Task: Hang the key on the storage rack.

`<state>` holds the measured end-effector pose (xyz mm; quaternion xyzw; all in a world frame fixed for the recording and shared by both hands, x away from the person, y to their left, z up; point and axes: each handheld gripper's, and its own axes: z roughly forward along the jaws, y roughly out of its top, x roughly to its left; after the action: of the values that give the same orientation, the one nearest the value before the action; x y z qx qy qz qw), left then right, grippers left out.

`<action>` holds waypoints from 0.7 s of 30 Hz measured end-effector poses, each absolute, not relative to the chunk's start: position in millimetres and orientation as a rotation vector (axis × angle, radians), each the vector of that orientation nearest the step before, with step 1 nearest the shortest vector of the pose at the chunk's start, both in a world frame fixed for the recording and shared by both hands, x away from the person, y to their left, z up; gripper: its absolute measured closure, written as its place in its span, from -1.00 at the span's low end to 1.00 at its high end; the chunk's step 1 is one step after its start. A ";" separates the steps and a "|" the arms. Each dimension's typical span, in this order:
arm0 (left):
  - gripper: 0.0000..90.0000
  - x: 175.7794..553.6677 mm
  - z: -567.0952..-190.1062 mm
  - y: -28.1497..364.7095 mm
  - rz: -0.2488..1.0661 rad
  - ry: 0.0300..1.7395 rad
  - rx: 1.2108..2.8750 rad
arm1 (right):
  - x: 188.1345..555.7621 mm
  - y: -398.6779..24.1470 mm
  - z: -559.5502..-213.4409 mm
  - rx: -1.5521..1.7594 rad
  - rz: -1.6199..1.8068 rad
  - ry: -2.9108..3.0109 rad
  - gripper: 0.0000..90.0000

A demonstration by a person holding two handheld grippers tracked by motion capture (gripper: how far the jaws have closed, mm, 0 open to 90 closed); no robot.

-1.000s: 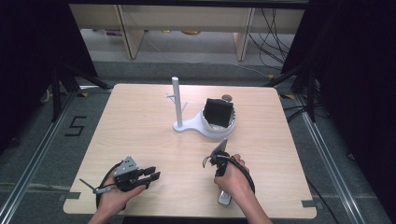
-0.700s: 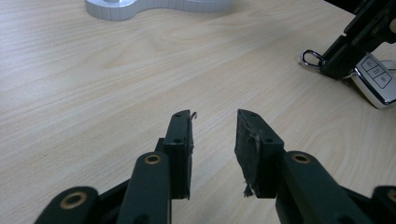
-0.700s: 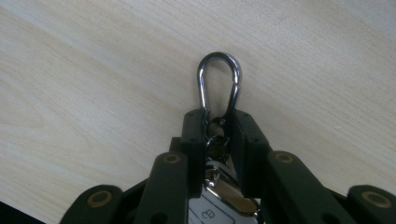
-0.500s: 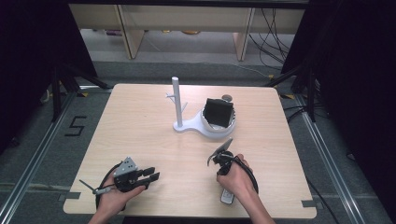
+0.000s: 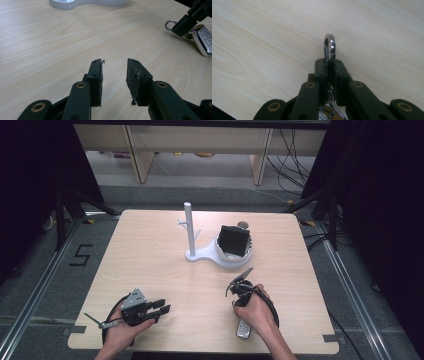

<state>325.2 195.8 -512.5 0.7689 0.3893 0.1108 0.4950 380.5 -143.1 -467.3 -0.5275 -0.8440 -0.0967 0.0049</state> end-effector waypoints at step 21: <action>0.41 325.0 -512.4 199.3 0.317 0.942 1.805 | 379.3 -144.6 -428.3 -1.721 -0.724 -2.678 0.88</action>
<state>325.0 199.3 -512.4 0.7512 0.3919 0.1321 0.5144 379.3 -144.6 -428.3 -0.5261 -0.8188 -0.2214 -0.0617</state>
